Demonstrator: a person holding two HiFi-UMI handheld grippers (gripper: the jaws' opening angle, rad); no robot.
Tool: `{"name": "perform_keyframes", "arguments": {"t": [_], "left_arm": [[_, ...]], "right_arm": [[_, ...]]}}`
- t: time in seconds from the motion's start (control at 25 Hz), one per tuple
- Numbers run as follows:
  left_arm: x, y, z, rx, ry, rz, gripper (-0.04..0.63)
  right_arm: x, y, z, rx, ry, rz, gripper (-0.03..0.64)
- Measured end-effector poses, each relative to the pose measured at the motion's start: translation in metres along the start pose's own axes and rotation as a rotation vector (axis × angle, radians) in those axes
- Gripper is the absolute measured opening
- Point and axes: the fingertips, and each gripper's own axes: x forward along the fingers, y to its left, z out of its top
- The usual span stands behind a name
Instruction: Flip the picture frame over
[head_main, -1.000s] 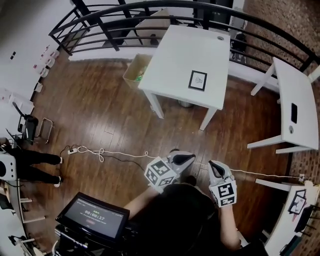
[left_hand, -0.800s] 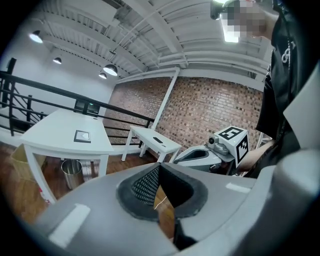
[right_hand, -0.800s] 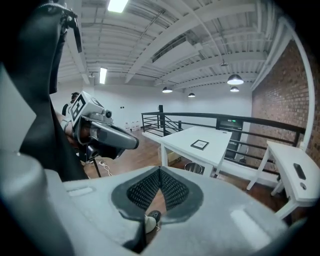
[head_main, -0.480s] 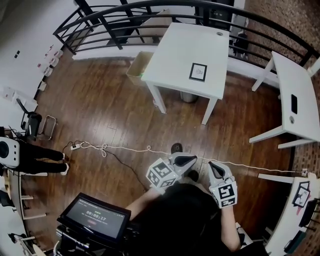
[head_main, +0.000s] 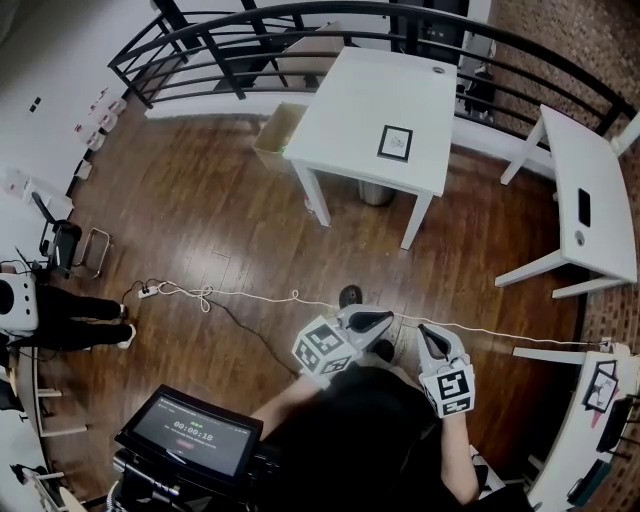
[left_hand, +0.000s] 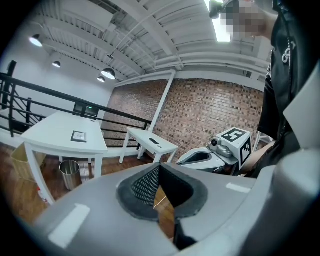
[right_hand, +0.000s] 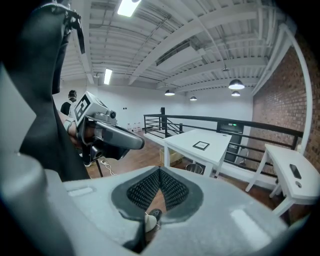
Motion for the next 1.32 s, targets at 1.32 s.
{"name": "perform_keyframes", "arguments": {"t": [1.32], "left_arm": [[-0.002, -0.013, -0.01, 0.004, 0.006, -0.018, 0.014]], "right_arm": [[-0.01, 0.015, -0.017, 0.015, 0.015, 0.013, -0.008]]}}
